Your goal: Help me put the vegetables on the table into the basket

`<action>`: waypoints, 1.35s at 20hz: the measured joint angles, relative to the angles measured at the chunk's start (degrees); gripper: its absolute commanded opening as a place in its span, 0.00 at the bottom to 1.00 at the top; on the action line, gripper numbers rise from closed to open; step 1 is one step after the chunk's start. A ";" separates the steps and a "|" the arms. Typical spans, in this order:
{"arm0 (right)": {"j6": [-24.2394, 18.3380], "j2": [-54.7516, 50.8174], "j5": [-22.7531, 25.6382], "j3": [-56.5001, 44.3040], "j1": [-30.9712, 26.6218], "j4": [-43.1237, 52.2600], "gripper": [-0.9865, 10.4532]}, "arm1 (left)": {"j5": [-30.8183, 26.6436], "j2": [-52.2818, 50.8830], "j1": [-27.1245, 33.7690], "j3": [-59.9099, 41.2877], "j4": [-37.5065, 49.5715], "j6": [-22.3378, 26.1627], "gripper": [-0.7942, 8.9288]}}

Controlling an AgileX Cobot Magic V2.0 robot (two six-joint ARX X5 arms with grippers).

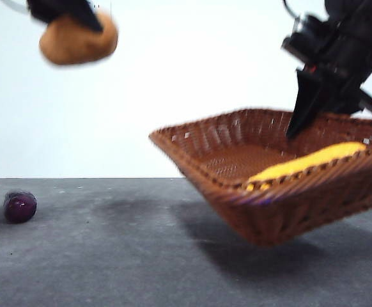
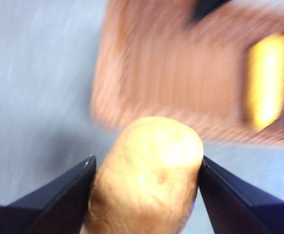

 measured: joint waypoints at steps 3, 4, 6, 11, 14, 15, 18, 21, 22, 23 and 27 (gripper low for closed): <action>1.27 2.25 -0.70 0.00 3.15 0.28 0.08 | -4.11 -2.45 -10.80 0.28 -0.35 -0.85 0.08; 1.97 2.25 -1.40 0.00 4.68 0.94 0.08 | -5.70 -1.14 -14.49 0.28 -0.33 -0.98 0.08; 4.04 2.25 -3.13 0.00 7.50 2.97 0.08 | -6.47 3.17 -20.11 0.28 0.39 -1.18 0.08; 6.71 2.25 -3.06 0.00 11.17 4.42 0.08 | -10.29 15.87 -26.10 0.28 2.91 -2.64 0.08; 7.02 2.25 -2.95 0.00 11.10 4.46 0.08 | -10.34 20.90 -26.23 0.26 2.93 -3.39 0.08; 7.02 2.25 -2.93 0.00 11.08 4.46 0.08 | -10.34 21.55 -26.27 0.26 2.93 -3.91 0.08; 7.02 2.25 -2.95 0.00 11.10 5.73 0.08 | -9.40 21.73 -26.29 0.26 2.89 -5.75 0.37; 6.99 2.25 -2.95 0.00 11.10 5.97 0.08 | -9.42 21.70 -26.27 0.26 2.69 -8.33 0.60; 7.02 2.25 -2.95 0.00 11.10 5.97 0.08 | -9.40 21.73 -26.27 0.26 2.69 -8.96 0.60; 7.08 2.25 -2.95 0.00 11.10 6.03 0.08 | -9.40 21.70 -26.27 0.26 2.67 -9.73 0.60; 7.15 2.25 -2.95 0.00 11.10 6.01 0.08 | -9.40 21.16 -24.96 0.26 -0.87 -12.11 0.60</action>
